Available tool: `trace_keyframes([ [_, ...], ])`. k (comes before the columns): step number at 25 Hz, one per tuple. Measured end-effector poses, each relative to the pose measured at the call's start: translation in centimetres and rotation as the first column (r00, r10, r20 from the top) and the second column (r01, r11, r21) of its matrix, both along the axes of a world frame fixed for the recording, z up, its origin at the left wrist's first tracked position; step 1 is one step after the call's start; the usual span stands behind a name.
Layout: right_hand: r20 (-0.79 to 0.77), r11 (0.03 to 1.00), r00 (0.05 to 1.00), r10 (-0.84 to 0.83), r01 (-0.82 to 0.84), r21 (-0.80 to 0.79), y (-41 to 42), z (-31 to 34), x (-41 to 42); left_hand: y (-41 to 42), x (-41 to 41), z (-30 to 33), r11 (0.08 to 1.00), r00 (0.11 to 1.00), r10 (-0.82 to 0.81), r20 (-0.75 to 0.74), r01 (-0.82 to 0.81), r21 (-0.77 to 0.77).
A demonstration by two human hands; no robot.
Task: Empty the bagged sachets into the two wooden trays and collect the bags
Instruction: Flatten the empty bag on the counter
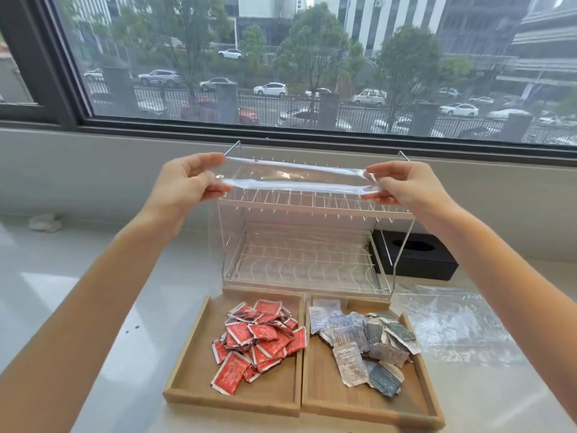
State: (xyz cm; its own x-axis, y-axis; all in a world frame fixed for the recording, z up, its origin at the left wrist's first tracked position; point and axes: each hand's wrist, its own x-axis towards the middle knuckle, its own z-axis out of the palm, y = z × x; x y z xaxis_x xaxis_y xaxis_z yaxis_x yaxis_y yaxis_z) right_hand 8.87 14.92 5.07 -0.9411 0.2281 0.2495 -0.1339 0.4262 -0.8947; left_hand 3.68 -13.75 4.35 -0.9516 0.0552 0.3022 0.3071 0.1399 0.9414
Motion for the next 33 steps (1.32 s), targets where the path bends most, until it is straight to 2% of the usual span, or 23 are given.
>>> trace_keyframes([
  [6, -0.194, 0.998, 0.980, -0.053, 0.043, -0.056, 0.9, -0.1, 3.8, 0.8, 1.3, -1.3, 0.996, 0.992, -0.036, -0.124, 0.026, -0.084],
  [10, -0.217, 0.994, 0.972, -0.086, 0.069, -0.086, 0.3, -4.1, 6.8, 0.0, 4.3, -4.9, 0.998, 0.994, -0.063, -0.095, 0.062, -0.009],
  [13, -0.114, 0.991, 0.991, -0.074, 0.060, -0.122, 0.2, -9.0, 9.4, -0.3, 7.0, -9.6, 0.998, 0.998, -0.049, 0.042, 0.047, 0.051],
  [16, 0.108, 0.974, 0.992, -0.065, 0.087, -0.211, 0.2, -15.6, 12.0, -0.5, 9.1, -15.6, 1.000, 0.970, -0.017, 0.244, 0.010, 0.027],
  [19, 0.356, 0.966, 0.934, -0.026, 0.115, -0.232, 0.3, -21.4, 13.9, -0.5, 10.7, -20.7, 1.000, 0.907, -0.004, 0.421, 0.010, -0.012],
  [21, 0.456, 0.965, 0.889, -0.034, 0.147, -0.216, 0.5, -23.9, 14.7, -0.5, 11.3, -23.1, 0.998, 0.874, -0.012, 0.486, 0.043, -0.053],
  [28, 0.562, 0.978, 0.826, -0.055, 0.158, -0.137, 0.7, -26.7, 15.8, -0.4, 12.7, -26.4, 0.964, 0.866, 0.046, 0.499, 0.093, -0.250],
  [33, 0.570, 0.994, 0.817, -0.086, 0.111, -0.009, 1.4, -25.8, 15.0, -1.1, 11.9, -27.2, 0.874, 0.909, 0.184, 0.374, 0.022, -0.485],
])
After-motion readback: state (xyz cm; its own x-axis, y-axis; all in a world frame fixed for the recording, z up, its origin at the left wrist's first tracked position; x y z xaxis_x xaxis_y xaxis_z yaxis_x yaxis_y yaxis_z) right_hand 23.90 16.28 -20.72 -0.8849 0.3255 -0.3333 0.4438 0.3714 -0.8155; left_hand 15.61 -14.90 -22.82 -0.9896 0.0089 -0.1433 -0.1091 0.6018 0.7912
